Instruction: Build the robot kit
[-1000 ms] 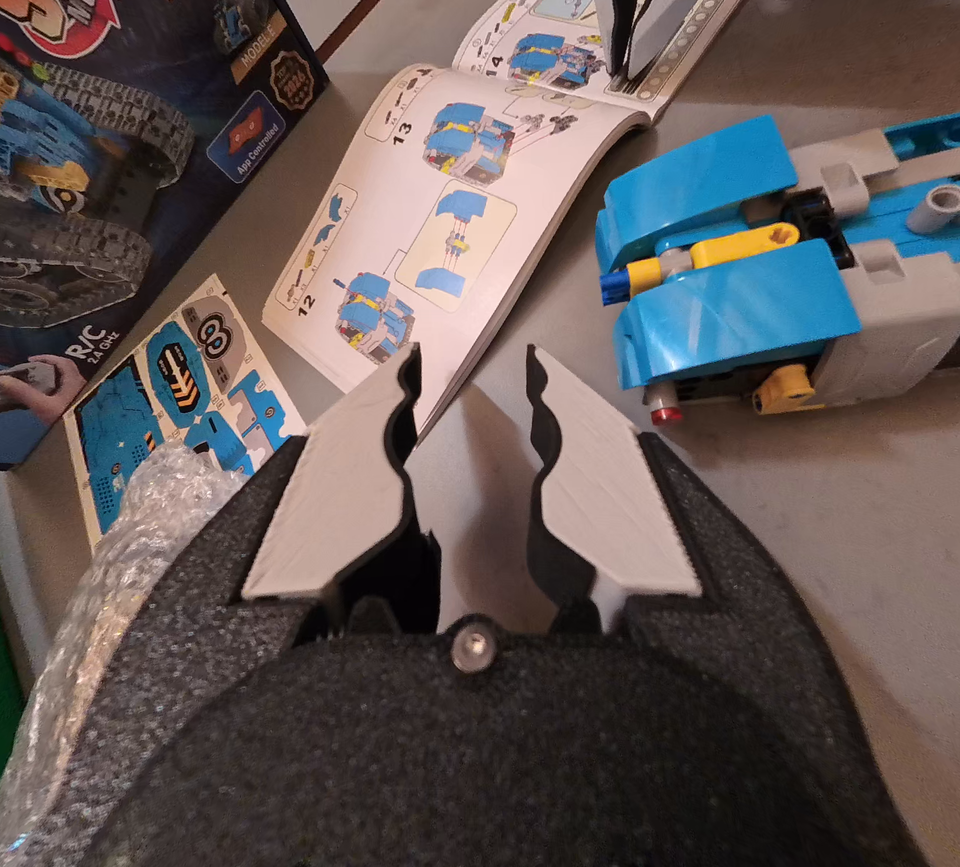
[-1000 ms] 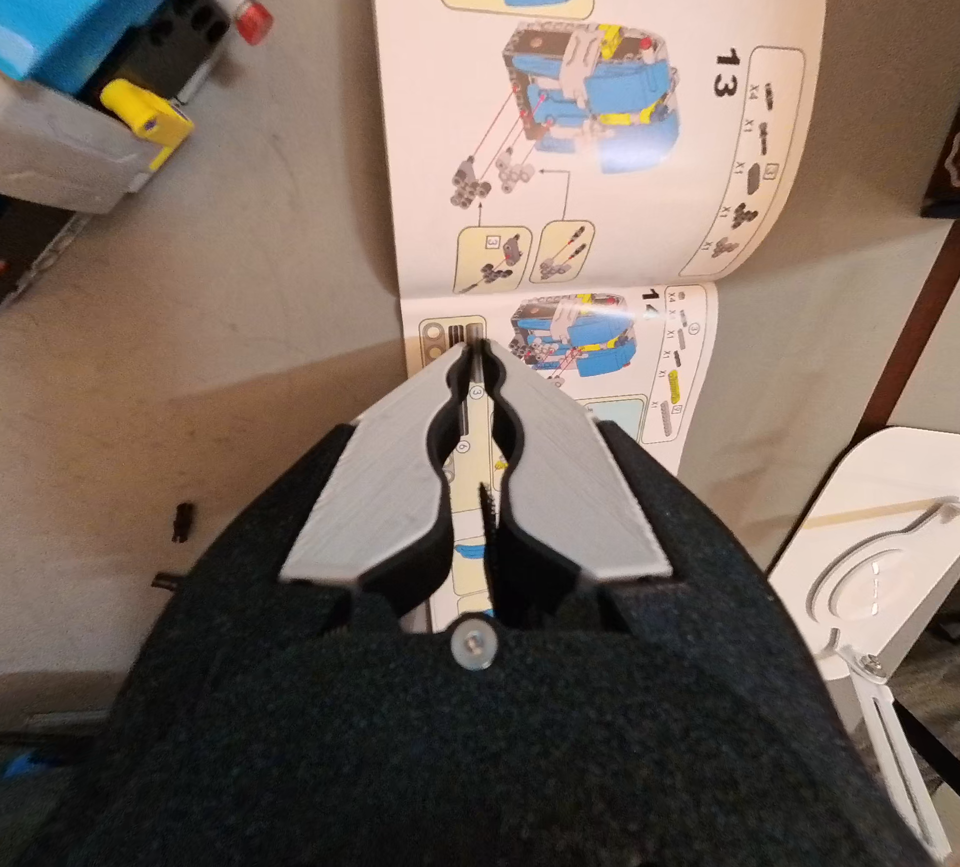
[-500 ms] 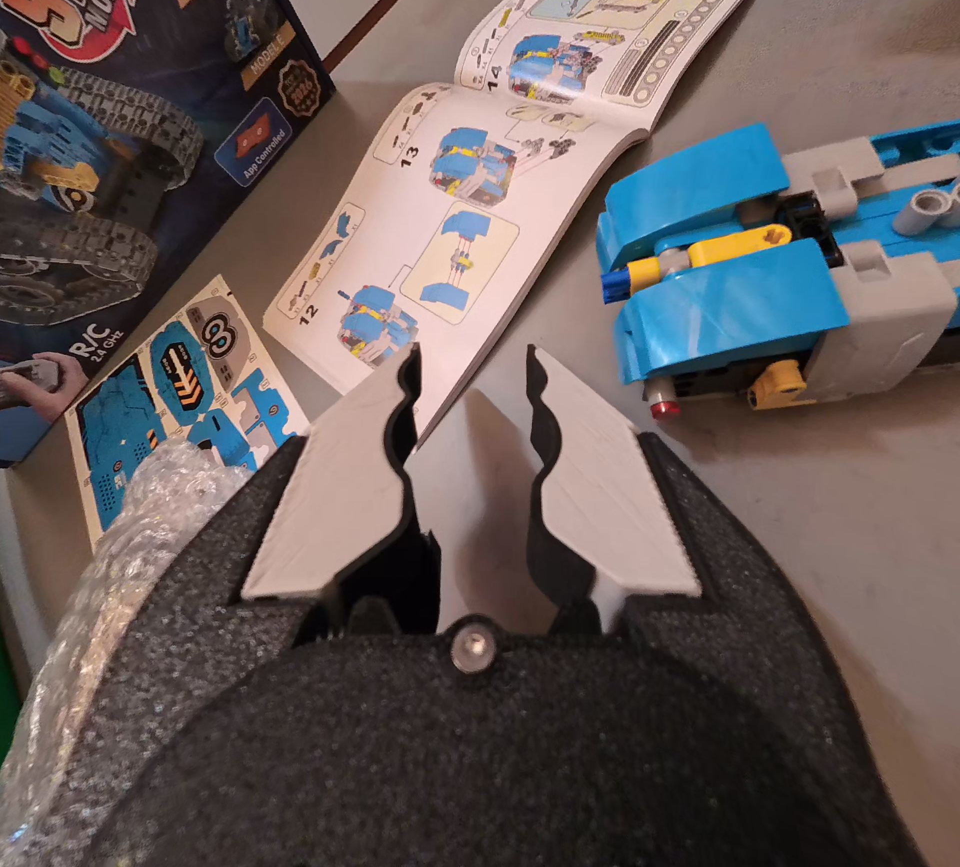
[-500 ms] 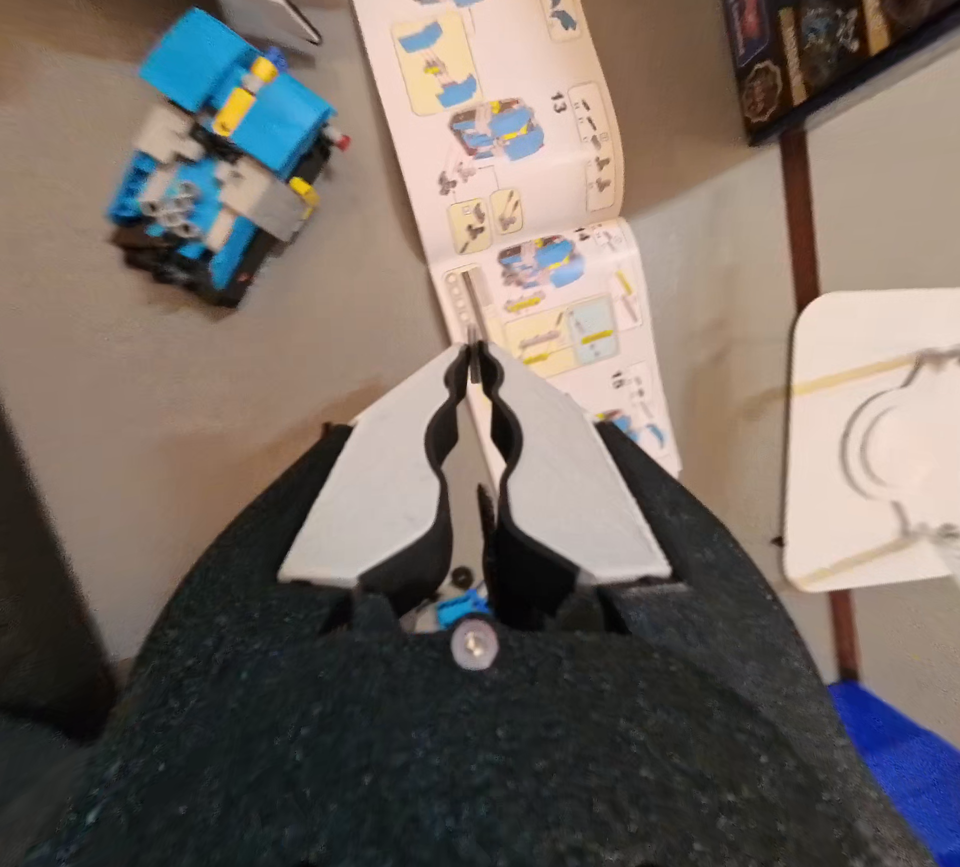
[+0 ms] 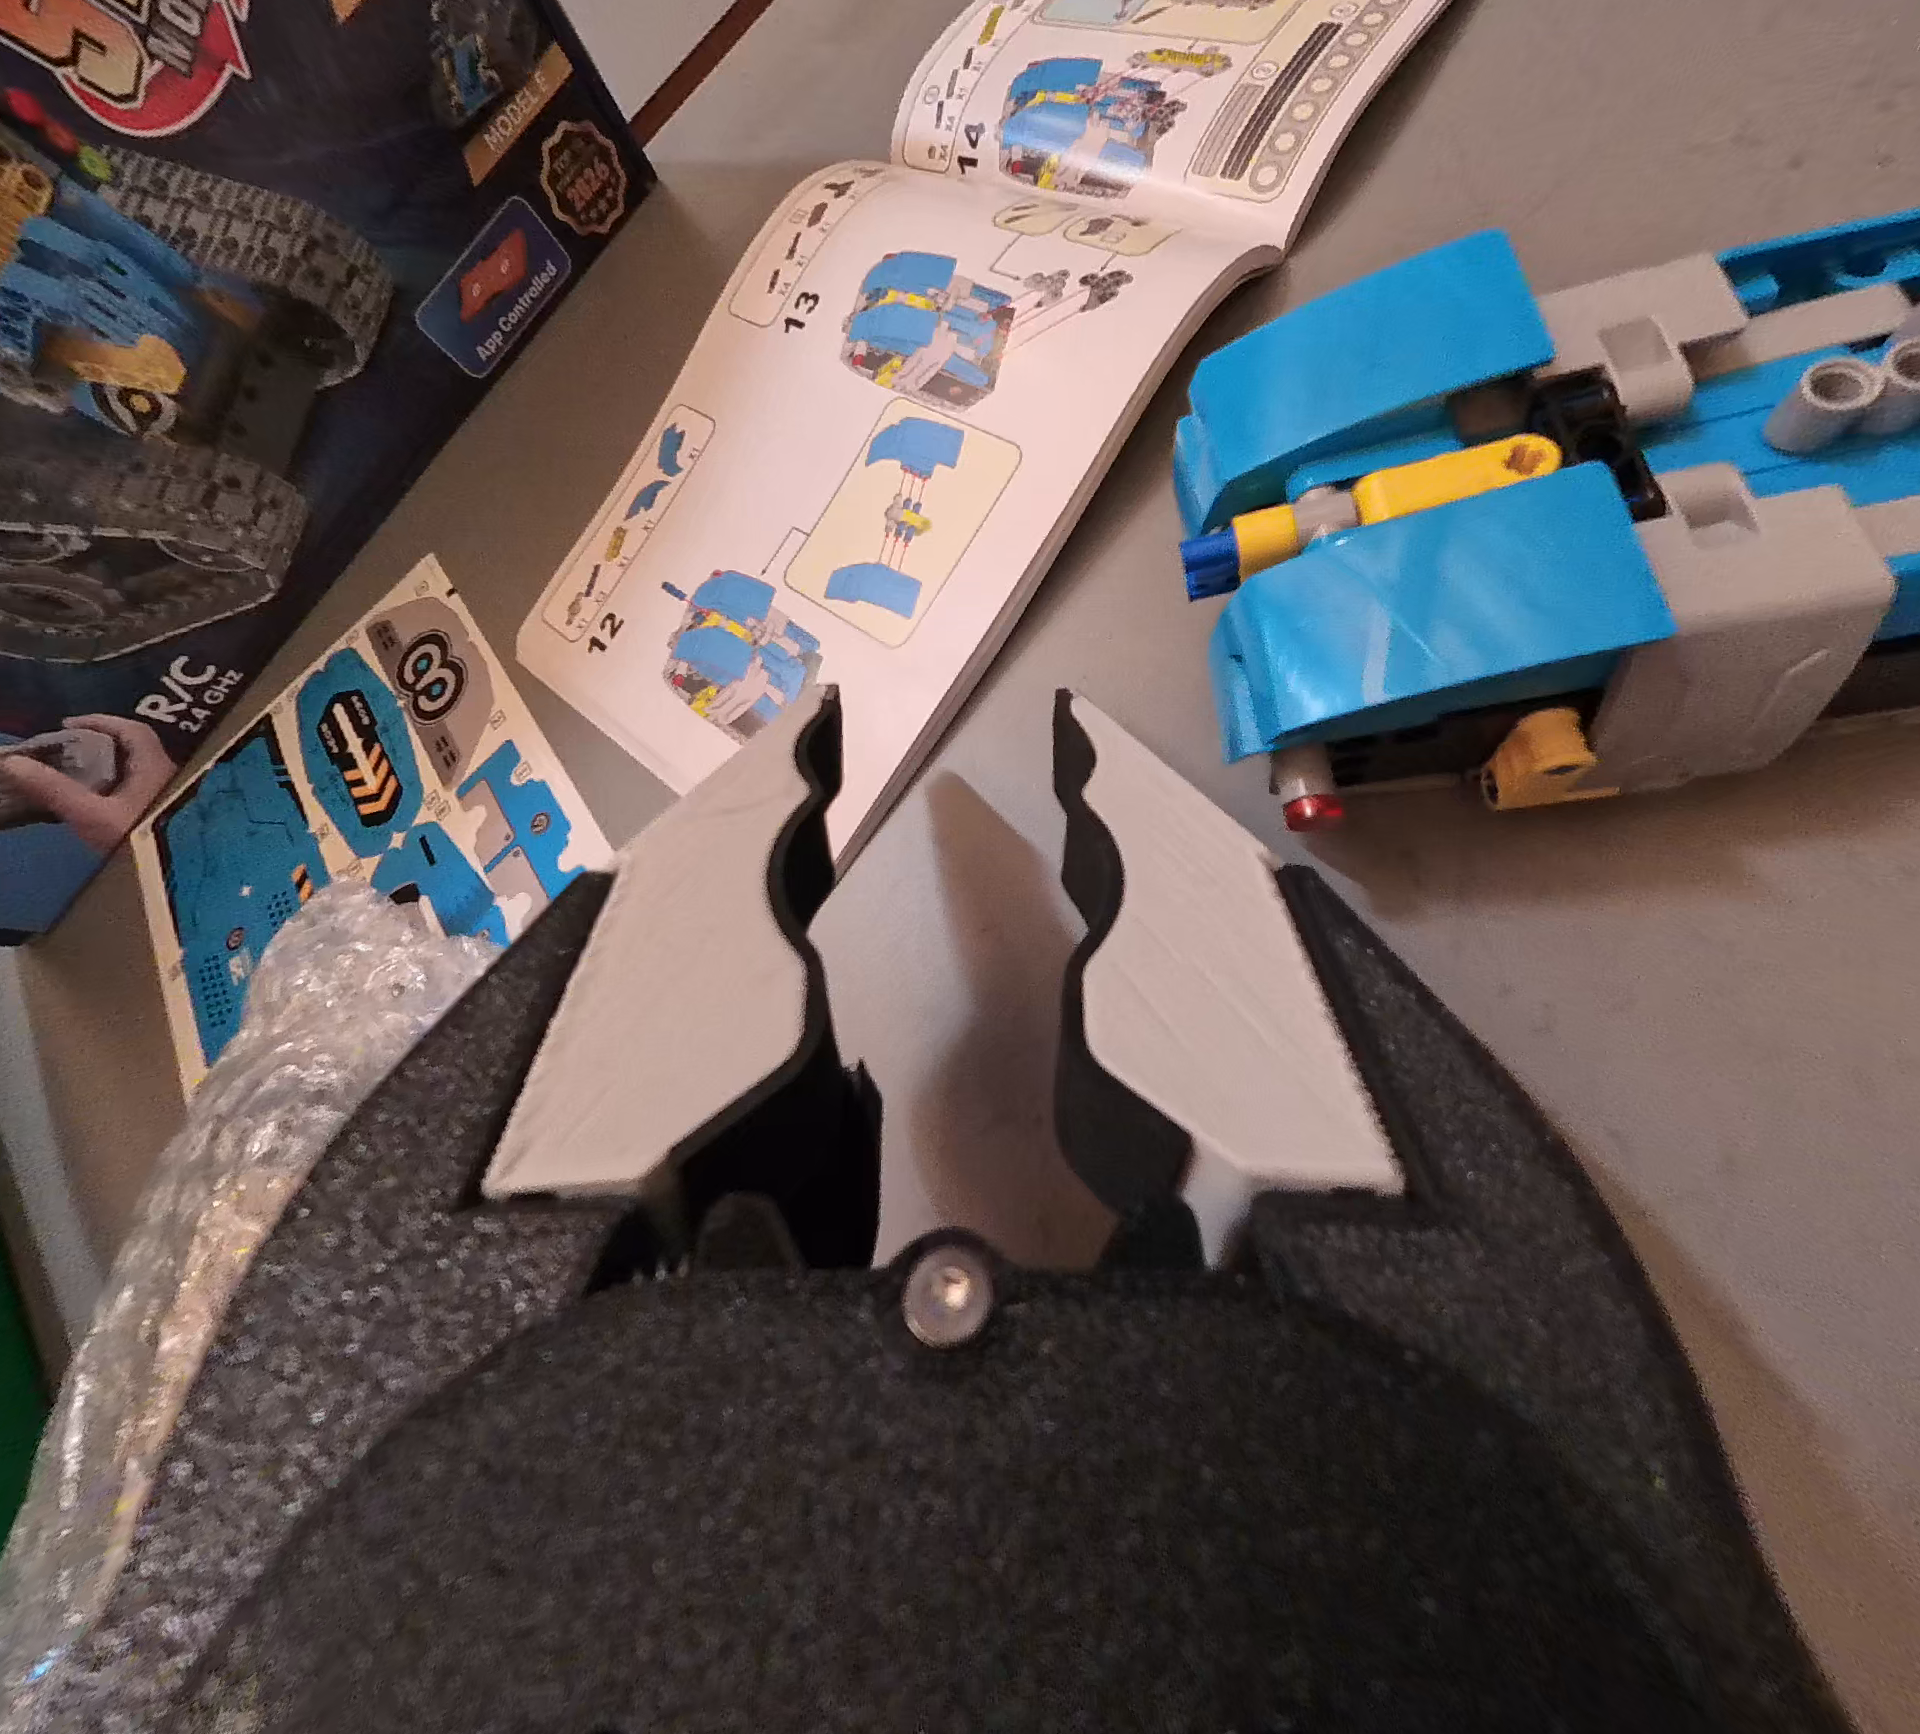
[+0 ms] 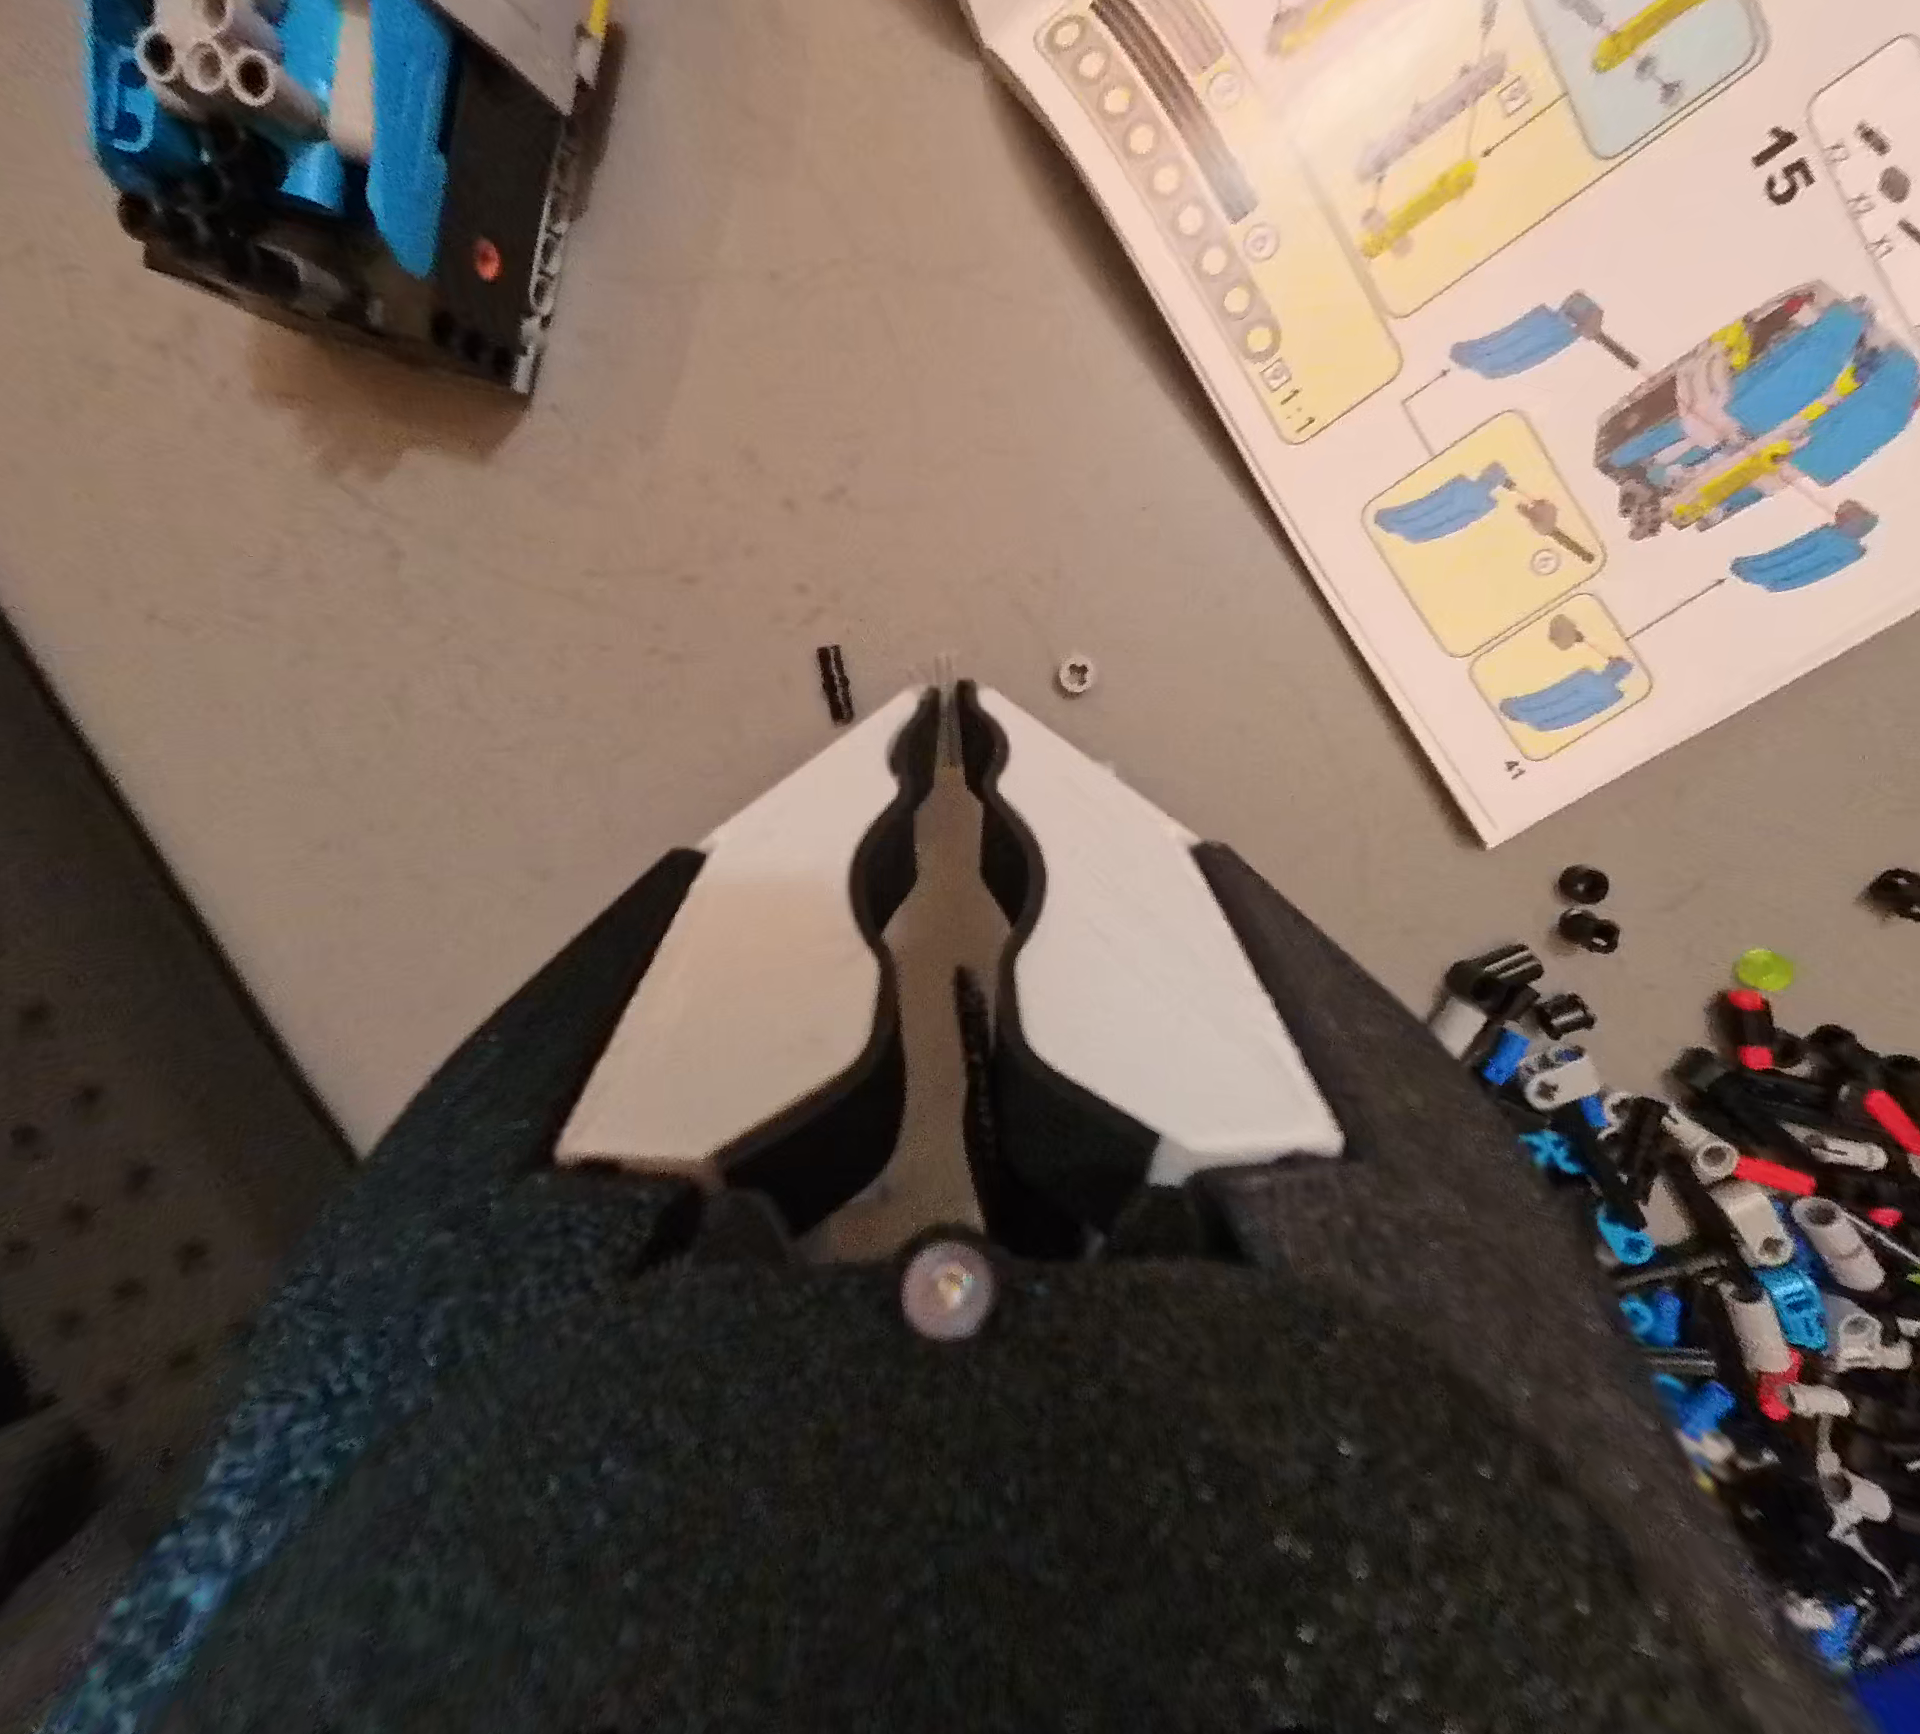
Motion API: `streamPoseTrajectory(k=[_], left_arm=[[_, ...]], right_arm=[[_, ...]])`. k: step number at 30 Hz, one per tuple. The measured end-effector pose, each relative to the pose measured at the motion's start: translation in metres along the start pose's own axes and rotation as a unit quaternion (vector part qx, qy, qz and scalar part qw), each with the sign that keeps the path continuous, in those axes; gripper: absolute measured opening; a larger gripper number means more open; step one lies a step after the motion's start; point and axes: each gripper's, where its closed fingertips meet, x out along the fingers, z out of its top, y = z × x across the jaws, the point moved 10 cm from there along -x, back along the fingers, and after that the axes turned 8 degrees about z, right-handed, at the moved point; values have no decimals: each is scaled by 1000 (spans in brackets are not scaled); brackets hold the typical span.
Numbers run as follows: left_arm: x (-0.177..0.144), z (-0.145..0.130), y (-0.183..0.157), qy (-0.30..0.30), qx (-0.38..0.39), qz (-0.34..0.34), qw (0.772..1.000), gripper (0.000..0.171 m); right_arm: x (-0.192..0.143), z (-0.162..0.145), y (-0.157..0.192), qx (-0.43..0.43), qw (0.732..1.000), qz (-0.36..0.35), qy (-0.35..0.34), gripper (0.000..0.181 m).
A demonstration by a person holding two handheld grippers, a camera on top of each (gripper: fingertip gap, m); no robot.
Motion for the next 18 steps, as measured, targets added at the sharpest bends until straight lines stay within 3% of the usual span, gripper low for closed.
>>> streamPoseTrajectory(k=[17,18], left_arm=[[1,-1,1,6,-8,-7,1000,41],[1,0,1,6,-7,-7,1000,41]], right_arm=[[15,-3,-8,12,999,-16,26,4],[15,-3,-8,13,1000,-12,23,10]])
